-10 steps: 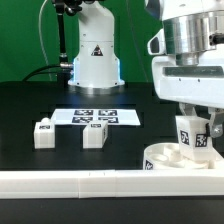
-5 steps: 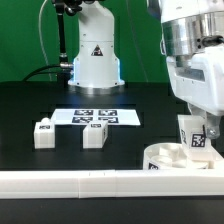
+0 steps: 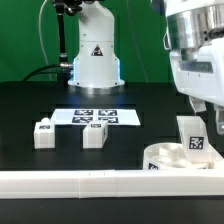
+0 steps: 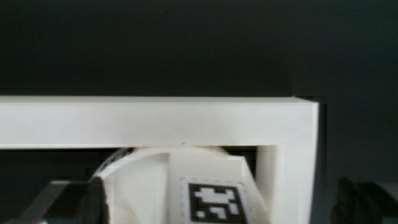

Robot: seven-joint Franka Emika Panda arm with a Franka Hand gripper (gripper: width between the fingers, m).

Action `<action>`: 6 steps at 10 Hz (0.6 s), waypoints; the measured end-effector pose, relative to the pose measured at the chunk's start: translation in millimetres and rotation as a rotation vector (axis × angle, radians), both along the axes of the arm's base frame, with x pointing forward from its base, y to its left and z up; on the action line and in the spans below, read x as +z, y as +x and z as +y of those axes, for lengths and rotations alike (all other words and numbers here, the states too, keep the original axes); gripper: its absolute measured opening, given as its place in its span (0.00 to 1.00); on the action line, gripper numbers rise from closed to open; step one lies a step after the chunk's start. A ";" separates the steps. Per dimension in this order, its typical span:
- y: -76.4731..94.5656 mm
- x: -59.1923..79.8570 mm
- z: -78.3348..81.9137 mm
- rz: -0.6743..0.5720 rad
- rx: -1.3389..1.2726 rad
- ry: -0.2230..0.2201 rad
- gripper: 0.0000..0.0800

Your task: Assemble stool

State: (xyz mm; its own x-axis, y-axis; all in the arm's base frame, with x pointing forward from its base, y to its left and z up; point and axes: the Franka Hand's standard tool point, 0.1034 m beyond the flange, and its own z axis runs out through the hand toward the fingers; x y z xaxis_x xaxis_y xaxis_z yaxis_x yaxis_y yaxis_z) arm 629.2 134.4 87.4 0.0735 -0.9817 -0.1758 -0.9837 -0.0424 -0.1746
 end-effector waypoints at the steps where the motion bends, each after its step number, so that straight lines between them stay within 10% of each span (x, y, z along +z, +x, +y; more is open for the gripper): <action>1: 1.1 7.4 2.8 -0.009 -0.009 0.009 0.81; 6: -4.6 2.8 4.2 -0.034 0.358 -0.047 0.81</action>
Offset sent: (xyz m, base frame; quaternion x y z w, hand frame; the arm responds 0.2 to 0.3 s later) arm 0.0000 0.0000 0.0000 0.0000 0.0000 -0.1296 0.9916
